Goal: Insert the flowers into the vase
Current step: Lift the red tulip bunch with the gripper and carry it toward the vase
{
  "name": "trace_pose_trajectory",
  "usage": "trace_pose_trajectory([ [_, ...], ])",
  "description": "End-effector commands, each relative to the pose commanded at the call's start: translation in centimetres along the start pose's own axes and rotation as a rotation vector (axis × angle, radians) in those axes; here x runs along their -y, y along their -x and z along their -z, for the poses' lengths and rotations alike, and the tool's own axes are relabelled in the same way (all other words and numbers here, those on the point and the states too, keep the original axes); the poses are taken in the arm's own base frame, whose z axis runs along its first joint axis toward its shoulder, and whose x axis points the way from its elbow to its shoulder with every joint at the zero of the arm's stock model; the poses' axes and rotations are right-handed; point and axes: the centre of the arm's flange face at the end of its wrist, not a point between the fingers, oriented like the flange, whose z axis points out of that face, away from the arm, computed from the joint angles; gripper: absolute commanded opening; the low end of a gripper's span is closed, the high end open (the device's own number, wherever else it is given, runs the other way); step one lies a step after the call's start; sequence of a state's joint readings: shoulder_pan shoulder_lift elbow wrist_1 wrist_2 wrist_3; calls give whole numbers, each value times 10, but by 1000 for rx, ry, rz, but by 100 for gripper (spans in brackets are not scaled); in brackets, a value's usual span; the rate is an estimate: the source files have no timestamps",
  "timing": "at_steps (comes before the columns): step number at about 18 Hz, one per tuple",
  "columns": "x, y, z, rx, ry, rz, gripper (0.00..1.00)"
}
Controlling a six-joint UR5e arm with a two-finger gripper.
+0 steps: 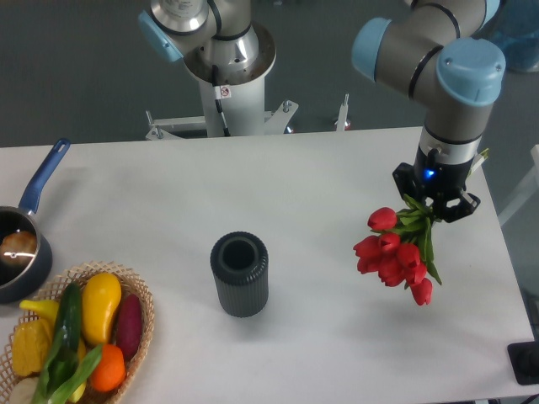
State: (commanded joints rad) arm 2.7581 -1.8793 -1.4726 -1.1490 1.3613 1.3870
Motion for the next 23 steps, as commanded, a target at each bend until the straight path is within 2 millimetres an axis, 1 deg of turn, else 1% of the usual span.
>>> trace_pose_trajectory([
  [2,11,-6,18,3,-120,16,0],
  [3,10,-10,24,4,-151,23,0],
  [5,9,-26,35,-3,-216,41,0],
  [7,3,-39,45,-18,-322,67,0],
  [9,-2,-53,50,-45,-448,97,0],
  [11,3,-64,60,-54,-539,105,0],
  [13,9,-67,68,-61,-582,126,0],
  [14,15,-71,76,-70,-630,135,0],
  [16,19,-75,84,-85,-696,151,0],
  [19,26,-86,87,-134,-797,184,0],
  [23,31,-98,95,-168,-855,224,0],
])
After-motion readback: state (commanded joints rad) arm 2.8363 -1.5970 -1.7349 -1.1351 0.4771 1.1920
